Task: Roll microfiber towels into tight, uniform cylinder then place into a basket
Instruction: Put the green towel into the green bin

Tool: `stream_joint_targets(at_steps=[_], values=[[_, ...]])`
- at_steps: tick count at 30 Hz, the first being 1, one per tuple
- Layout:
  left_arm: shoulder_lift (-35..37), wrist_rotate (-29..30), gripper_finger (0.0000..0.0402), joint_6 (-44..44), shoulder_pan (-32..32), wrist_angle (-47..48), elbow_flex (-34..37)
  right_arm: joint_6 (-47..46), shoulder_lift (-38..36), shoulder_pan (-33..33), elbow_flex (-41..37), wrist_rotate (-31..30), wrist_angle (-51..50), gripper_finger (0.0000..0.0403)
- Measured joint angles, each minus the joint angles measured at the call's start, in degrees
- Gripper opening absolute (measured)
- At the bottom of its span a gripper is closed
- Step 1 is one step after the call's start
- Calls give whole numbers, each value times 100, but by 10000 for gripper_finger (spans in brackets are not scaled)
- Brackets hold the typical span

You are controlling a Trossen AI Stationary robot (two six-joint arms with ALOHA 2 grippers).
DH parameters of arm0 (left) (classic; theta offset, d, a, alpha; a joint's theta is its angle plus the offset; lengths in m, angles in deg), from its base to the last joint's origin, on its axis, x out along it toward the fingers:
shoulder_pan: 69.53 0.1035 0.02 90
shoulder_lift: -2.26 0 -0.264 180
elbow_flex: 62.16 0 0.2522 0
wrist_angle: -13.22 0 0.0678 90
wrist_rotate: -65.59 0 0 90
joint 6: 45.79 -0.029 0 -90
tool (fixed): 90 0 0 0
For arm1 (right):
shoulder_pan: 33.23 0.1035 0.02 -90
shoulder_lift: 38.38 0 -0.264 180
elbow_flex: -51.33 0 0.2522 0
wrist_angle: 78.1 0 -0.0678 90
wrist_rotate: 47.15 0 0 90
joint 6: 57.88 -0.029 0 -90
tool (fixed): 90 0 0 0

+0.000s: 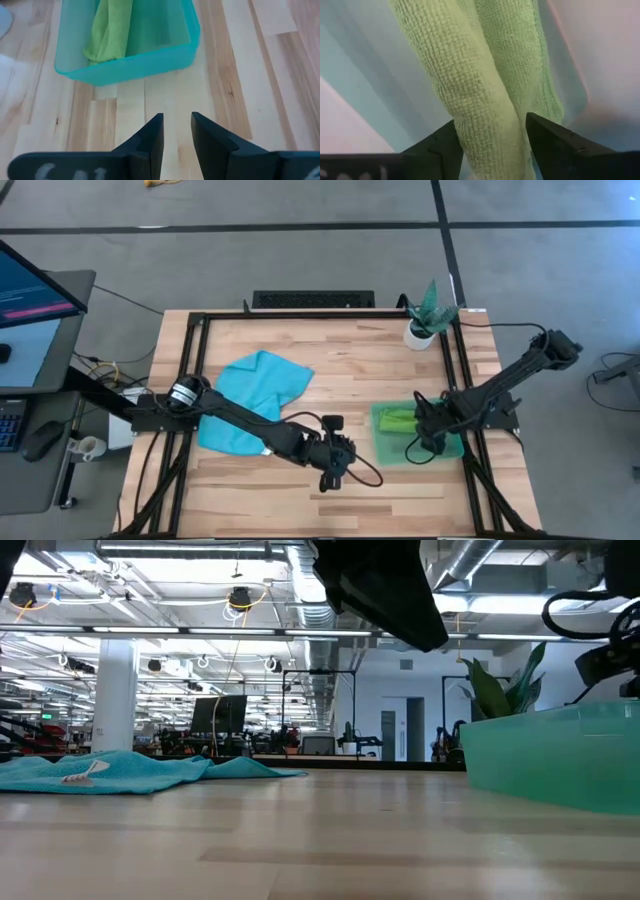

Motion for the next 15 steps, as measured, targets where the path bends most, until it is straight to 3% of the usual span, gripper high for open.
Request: stream_joint_targets(at_steps=[15], values=[[0,-212,90,-3,0,4,0,-71,-11,-275,573,-435,-867,163]])
